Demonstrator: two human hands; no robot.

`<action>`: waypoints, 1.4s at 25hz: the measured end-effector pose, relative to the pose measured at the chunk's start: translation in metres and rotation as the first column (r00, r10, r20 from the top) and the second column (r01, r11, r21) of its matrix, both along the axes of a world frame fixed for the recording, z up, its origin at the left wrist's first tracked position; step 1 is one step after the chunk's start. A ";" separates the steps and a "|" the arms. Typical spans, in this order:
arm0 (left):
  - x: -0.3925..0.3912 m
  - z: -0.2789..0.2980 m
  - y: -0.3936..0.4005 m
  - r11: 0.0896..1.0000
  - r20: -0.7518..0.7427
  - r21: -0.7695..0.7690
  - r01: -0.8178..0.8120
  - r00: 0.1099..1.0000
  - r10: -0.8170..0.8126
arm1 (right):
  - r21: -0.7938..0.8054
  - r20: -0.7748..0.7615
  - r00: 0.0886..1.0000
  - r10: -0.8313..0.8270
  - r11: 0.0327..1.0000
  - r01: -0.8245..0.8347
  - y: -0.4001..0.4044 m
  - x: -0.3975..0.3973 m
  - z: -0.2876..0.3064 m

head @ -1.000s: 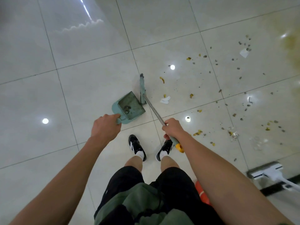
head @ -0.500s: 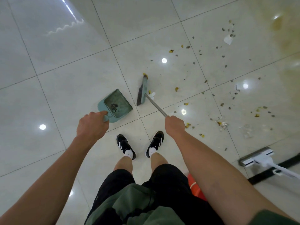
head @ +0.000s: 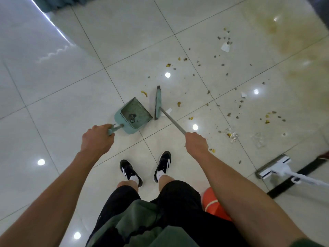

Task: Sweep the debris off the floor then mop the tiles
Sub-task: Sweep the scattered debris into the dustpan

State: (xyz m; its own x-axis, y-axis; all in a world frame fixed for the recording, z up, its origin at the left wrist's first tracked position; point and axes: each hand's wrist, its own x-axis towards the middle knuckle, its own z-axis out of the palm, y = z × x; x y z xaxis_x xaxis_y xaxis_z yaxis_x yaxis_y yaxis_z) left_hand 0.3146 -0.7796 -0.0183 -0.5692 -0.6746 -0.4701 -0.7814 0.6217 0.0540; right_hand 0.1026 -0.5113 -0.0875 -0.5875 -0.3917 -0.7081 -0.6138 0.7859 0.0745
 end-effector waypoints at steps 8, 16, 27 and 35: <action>0.011 0.018 -0.078 0.998 -0.044 -0.060 -0.038 0.998 0.035 | -0.141 -0.003 0.998 0.062 0.988 -0.062 -0.091 -0.011 0.005; 0.039 -0.011 -0.224 0.998 0.012 -0.043 0.043 0.999 -0.042 | -0.095 0.123 0.992 0.012 0.996 -0.001 -0.246 0.037 -0.014; 0.007 0.001 -0.258 0.978 0.070 -0.006 0.208 0.976 -0.207 | 0.014 0.055 0.990 -0.132 0.991 0.131 -0.238 0.055 -0.019; -0.014 0.004 -0.185 0.963 0.030 -0.002 0.269 0.963 -0.269 | 0.021 0.059 0.959 -0.276 0.961 0.275 -0.144 0.056 -0.001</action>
